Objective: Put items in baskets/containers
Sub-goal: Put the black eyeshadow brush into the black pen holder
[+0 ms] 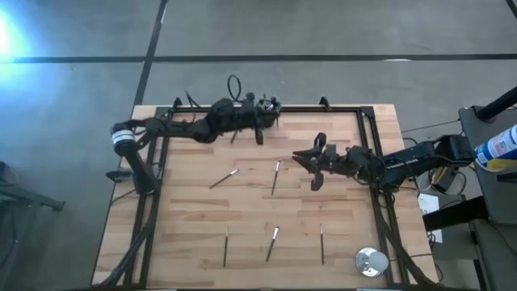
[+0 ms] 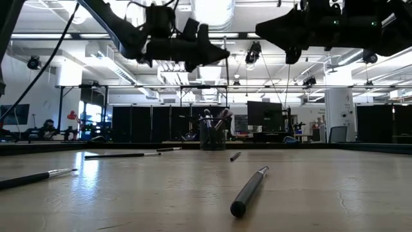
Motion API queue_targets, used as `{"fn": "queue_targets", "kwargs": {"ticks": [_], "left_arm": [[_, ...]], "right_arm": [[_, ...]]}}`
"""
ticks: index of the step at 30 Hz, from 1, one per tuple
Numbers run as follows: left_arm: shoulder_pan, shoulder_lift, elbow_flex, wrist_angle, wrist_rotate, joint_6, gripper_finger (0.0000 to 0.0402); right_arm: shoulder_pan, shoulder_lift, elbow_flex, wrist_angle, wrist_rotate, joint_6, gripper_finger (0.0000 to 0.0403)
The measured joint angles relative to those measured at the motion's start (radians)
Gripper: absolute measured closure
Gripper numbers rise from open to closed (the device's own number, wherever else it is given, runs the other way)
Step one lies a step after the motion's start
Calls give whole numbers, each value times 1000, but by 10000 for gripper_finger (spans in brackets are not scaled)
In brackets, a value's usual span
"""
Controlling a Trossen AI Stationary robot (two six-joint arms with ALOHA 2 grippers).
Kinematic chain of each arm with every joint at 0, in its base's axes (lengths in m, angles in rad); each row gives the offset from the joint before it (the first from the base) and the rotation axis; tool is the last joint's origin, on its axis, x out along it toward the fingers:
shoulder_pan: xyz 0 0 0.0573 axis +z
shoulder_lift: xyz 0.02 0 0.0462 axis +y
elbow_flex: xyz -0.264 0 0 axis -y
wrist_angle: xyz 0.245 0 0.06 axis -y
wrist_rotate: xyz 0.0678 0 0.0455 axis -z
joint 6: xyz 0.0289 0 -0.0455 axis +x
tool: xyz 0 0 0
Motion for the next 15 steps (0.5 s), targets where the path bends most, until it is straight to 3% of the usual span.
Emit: {"fn": "queue_targets", "kwargs": {"ticks": [7,15], "left_arm": [[150,32,-6,23,0,36,393],[253,144,8,57,10,63,393]], "right_arm": [[0,1,0,-35,52,-25,391],[0,2,0,-35,54,-48,394]]}}
